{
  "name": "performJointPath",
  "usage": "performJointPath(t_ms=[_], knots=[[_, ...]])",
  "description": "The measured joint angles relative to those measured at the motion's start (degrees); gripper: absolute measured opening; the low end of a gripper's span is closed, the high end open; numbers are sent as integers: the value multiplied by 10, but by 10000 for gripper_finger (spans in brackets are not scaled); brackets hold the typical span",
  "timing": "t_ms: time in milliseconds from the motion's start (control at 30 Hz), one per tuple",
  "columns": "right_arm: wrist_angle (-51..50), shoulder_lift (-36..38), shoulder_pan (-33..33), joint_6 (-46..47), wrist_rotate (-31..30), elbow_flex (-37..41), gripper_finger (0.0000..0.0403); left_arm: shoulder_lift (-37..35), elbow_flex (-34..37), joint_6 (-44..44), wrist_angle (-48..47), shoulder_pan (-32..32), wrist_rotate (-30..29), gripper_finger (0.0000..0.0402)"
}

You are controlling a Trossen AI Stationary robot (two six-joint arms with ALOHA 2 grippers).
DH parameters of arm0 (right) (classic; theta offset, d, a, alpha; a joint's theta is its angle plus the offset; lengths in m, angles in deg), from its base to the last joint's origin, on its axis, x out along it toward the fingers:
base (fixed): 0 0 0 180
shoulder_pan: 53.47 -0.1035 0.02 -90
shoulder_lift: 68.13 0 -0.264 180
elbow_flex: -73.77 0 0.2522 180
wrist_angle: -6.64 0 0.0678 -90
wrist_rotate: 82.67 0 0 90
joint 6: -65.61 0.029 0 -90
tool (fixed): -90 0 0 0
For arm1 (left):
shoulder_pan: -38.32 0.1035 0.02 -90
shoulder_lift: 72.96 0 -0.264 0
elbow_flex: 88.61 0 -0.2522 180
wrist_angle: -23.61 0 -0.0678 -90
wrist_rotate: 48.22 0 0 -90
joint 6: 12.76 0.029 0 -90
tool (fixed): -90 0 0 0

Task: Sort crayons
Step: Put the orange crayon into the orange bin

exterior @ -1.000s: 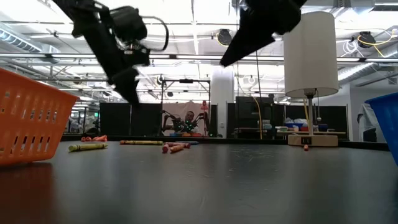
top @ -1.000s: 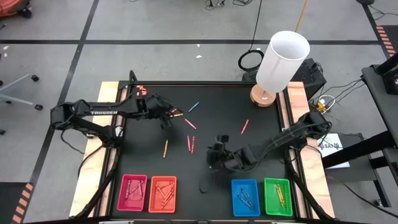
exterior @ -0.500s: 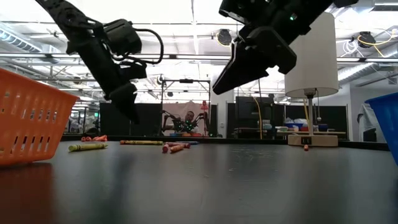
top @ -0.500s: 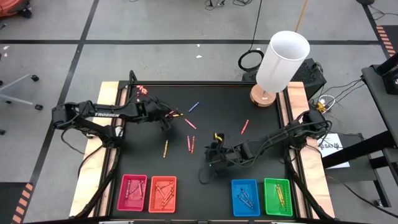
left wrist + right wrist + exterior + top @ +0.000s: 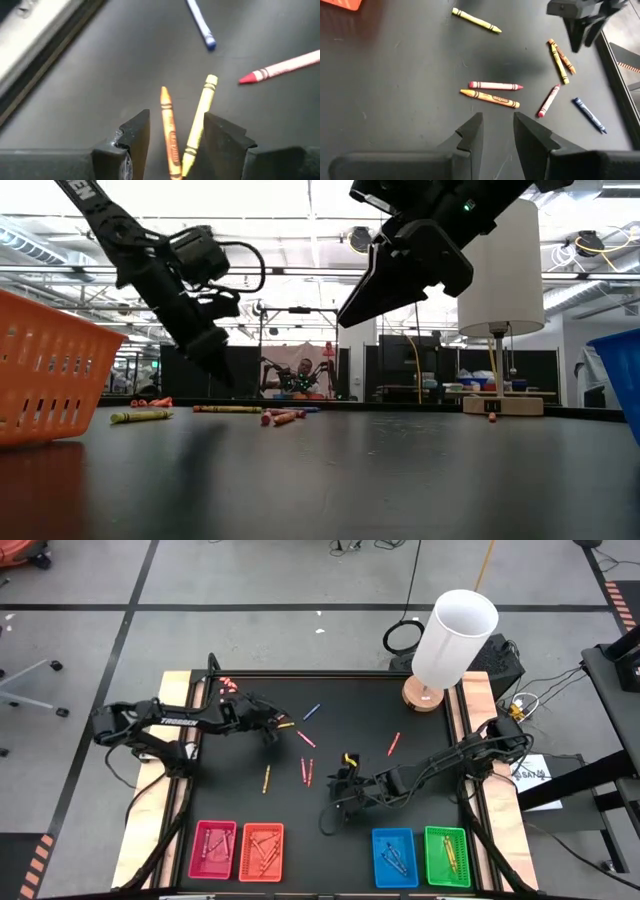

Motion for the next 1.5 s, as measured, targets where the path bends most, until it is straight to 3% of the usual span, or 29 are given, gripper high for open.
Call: performJointPath(t_ms=[367,767,1033,1200,1500], knots=[[7,0,0,-3,0,0,91,71,0,-16,23,2,-12,172],[7,0,0,-7,15,0,91,98,-1,-32,43,2,8,94],[7,0,0,-8,15,0,91,92,-3,-57,-8,1,9,50],[6,0,0,-8,15,0,91,74,-3,-80,-31,-2,24,66],[3,0,0,-1,15,0,91,13,-16,-137,-148,-12,44,150]])
